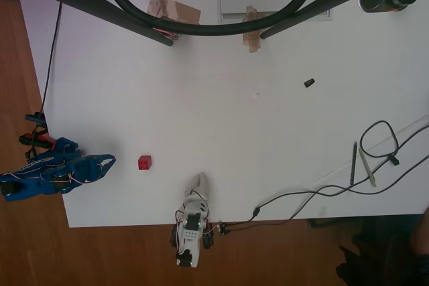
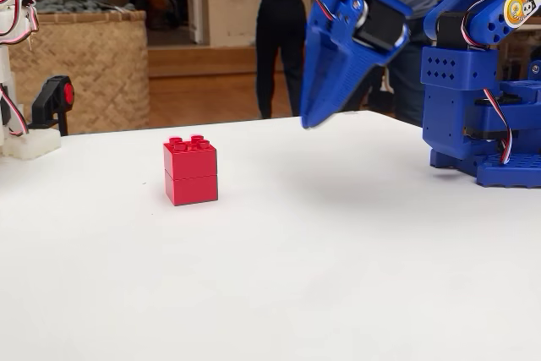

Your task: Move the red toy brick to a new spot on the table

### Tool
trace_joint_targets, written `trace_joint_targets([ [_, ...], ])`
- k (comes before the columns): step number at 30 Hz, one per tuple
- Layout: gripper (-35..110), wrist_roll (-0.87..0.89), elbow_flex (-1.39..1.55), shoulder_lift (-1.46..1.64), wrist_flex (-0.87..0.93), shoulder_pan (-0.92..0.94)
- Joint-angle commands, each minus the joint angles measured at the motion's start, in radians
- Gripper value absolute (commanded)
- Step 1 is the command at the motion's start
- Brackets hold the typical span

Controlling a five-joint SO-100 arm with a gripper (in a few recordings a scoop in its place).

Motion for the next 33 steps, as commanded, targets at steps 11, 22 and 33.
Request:
trace_joint_targets([
  [11,26,-0.156,-0.272,-0.373,-0.394,0.087],
  [22,36,-0.356,-0.021,-0.379,-0.746,0.256],
  [33,35,-0.291,0.049,-0.480,-0.881,0.299],
])
